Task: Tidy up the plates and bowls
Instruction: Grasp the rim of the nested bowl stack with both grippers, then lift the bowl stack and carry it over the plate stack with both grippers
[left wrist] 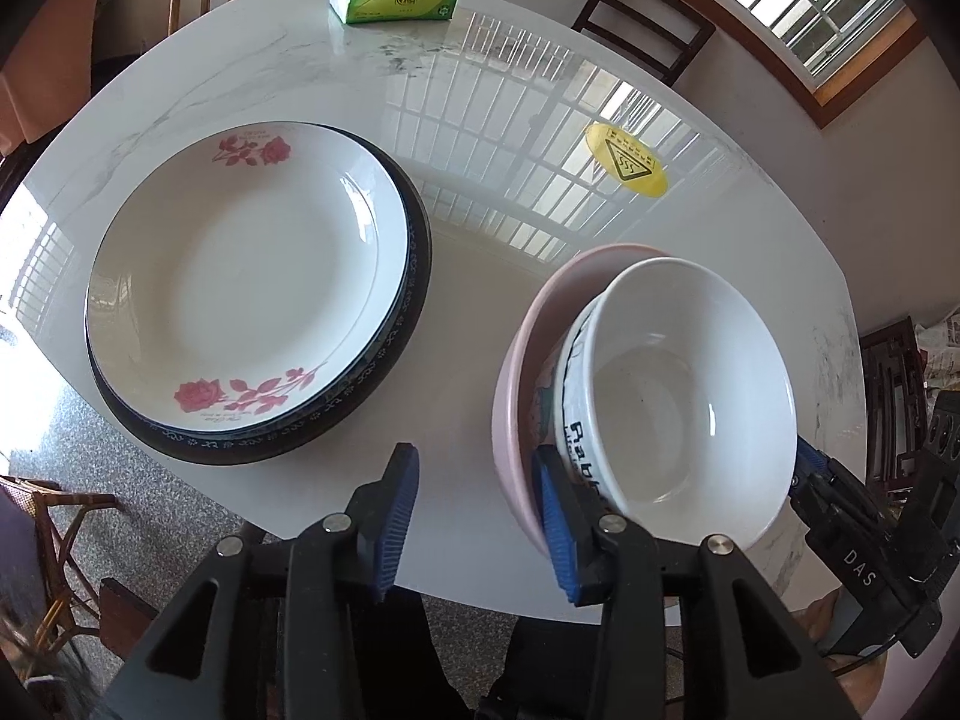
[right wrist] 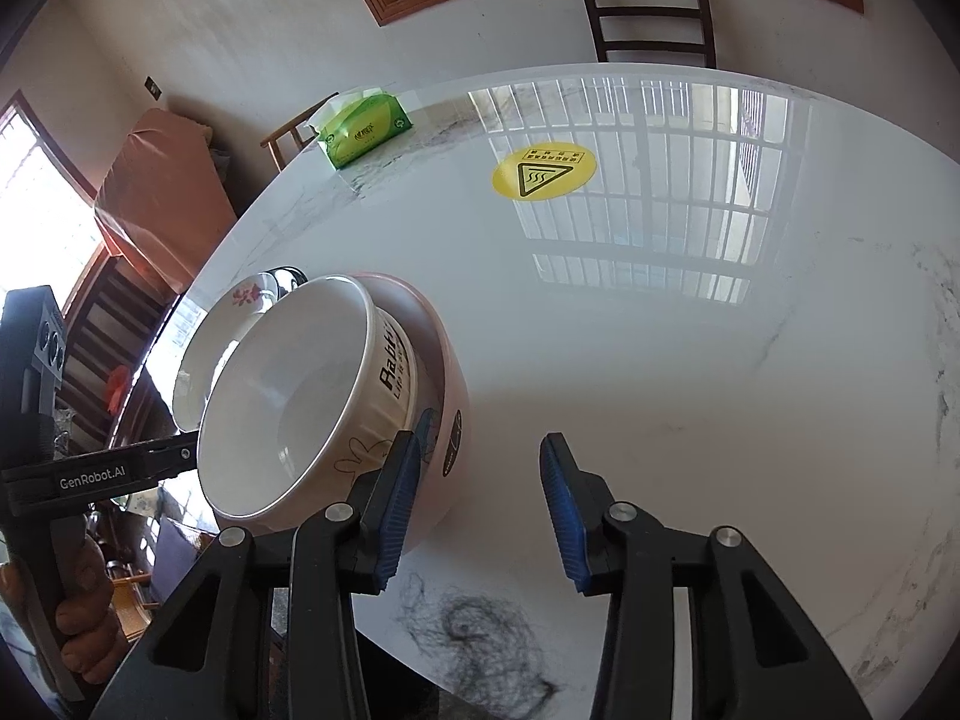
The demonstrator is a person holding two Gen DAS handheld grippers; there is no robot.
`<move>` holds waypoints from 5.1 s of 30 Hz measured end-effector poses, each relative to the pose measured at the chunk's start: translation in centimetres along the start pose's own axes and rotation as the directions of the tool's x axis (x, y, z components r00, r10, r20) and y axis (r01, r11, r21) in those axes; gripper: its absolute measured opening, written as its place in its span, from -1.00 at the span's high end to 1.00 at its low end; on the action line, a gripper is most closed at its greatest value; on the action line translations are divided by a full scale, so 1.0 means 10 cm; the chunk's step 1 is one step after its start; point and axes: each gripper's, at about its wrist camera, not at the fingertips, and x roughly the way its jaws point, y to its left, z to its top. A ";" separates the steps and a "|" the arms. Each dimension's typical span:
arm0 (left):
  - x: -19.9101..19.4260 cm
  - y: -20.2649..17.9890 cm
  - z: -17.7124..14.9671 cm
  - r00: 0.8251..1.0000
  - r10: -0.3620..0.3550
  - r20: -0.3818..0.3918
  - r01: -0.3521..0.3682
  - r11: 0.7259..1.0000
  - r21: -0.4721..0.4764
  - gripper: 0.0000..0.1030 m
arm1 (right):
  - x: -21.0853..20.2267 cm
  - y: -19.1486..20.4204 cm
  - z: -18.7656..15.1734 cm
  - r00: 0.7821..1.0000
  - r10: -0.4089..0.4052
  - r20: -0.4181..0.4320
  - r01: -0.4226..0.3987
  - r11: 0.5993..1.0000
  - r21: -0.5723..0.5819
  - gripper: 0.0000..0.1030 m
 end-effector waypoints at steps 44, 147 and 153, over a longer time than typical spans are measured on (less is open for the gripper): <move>-0.01 -0.15 -0.06 0.998 0.002 0.070 0.000 1.000 -0.020 0.80 | 0.18 0.07 0.17 0.993 0.047 -0.113 -0.056 0.995 -0.082 0.74; -0.85 1.51 0.43 0.962 0.134 0.237 -0.053 0.946 -0.320 0.87 | 0.82 1.65 0.83 0.936 0.255 -0.244 -0.290 0.949 -0.122 0.68; -0.81 1.56 0.47 0.964 0.131 0.230 -0.052 0.945 -0.323 0.87 | 0.84 1.66 0.84 0.934 0.254 -0.252 -0.291 0.949 -0.120 0.68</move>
